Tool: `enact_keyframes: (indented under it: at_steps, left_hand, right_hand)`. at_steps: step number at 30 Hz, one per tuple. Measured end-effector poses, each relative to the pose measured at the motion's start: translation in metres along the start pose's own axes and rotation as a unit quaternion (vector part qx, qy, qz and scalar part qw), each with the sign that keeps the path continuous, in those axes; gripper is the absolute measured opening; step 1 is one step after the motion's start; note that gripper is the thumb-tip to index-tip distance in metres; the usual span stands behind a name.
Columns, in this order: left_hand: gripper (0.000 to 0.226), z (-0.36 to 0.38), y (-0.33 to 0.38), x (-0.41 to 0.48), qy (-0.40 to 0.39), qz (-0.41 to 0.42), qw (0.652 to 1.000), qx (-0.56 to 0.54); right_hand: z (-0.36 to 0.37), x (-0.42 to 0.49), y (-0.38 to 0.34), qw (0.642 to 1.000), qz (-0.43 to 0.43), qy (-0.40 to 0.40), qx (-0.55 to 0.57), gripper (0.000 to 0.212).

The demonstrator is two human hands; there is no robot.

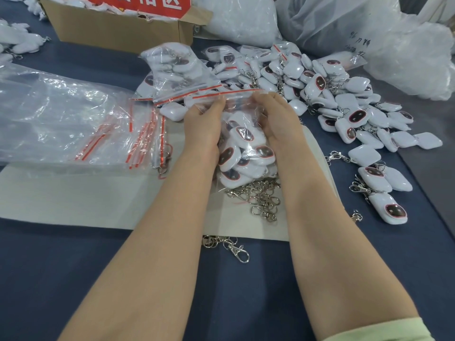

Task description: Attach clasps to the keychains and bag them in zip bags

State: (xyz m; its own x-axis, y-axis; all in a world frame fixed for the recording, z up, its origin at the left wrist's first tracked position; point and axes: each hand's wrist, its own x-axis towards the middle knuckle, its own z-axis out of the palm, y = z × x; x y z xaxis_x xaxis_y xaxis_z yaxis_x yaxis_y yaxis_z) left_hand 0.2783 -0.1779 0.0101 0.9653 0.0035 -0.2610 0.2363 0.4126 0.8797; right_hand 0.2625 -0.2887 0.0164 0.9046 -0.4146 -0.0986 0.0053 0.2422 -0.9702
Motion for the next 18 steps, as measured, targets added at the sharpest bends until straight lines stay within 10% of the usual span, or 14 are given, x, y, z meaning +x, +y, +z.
enact_keyframes:
  at_steps: [18]
  left_hand:
    - [0.018,-0.0023,0.0004,0.0017,0.009,-0.005,1.0,-0.02]
  right_hand:
    - [-0.0001,0.0059,0.0066,0.996,-0.059,0.015,-0.062,0.032]
